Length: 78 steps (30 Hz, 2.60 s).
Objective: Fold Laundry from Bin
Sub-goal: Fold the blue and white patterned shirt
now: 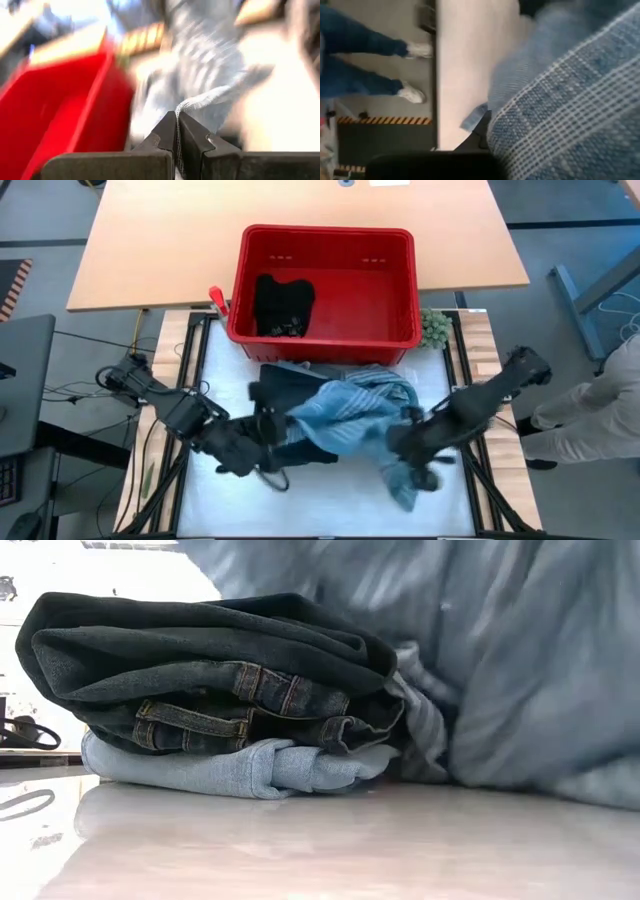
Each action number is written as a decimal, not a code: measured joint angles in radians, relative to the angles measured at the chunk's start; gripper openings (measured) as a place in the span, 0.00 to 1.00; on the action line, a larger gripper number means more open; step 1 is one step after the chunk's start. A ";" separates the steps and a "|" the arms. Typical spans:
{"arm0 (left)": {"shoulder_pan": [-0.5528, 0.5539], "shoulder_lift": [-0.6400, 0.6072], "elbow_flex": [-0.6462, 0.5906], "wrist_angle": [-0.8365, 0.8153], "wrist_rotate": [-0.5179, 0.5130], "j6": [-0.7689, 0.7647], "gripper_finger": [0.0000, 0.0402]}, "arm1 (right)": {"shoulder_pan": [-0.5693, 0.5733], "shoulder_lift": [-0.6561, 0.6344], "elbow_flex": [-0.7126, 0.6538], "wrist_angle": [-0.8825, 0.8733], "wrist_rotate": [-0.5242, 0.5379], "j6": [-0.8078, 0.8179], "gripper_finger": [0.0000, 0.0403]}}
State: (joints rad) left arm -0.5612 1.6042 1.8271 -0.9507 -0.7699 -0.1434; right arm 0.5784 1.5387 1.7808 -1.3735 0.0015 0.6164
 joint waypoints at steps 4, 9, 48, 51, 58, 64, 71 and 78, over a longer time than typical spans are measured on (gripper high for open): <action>-0.002 -0.004 0.000 0.486 0.057 0.269 0.00 | 0.015 0.000 0.334 -0.142 0.020 -0.026 0.07; 0.003 -0.003 0.001 0.935 0.386 0.459 0.00 | 0.050 -0.028 0.568 -0.045 0.036 -0.135 0.07; 0.223 -0.193 -0.086 -0.568 -0.231 -0.721 0.00 | -0.817 -0.182 -0.138 0.315 0.105 -0.615 0.08; 0.273 -0.196 -0.139 -0.539 -0.221 -0.693 0.00 | -0.872 -0.128 -0.136 0.361 0.111 -0.622 0.08; 0.379 -0.196 -0.277 -0.512 -0.113 -0.712 0.00 | -0.958 -0.014 -0.133 0.328 0.118 -0.614 0.14; 0.433 -0.196 -0.351 -0.489 -0.038 -0.679 0.00 | -0.961 -0.005 -0.049 0.123 0.129 -0.562 0.34; 0.443 -0.198 -0.359 -0.429 -0.027 -0.608 0.00 | -0.892 -0.164 -0.064 -0.016 0.130 -0.361 0.59; 0.457 -0.199 -0.359 -0.421 -0.027 -0.594 0.00 | -0.671 -0.434 -0.447 0.250 0.203 -0.113 0.65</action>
State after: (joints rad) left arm -0.1040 1.4052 1.4677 -1.3715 -0.7970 -0.7372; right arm -0.0929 1.1046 1.3340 -1.1237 0.2049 0.5034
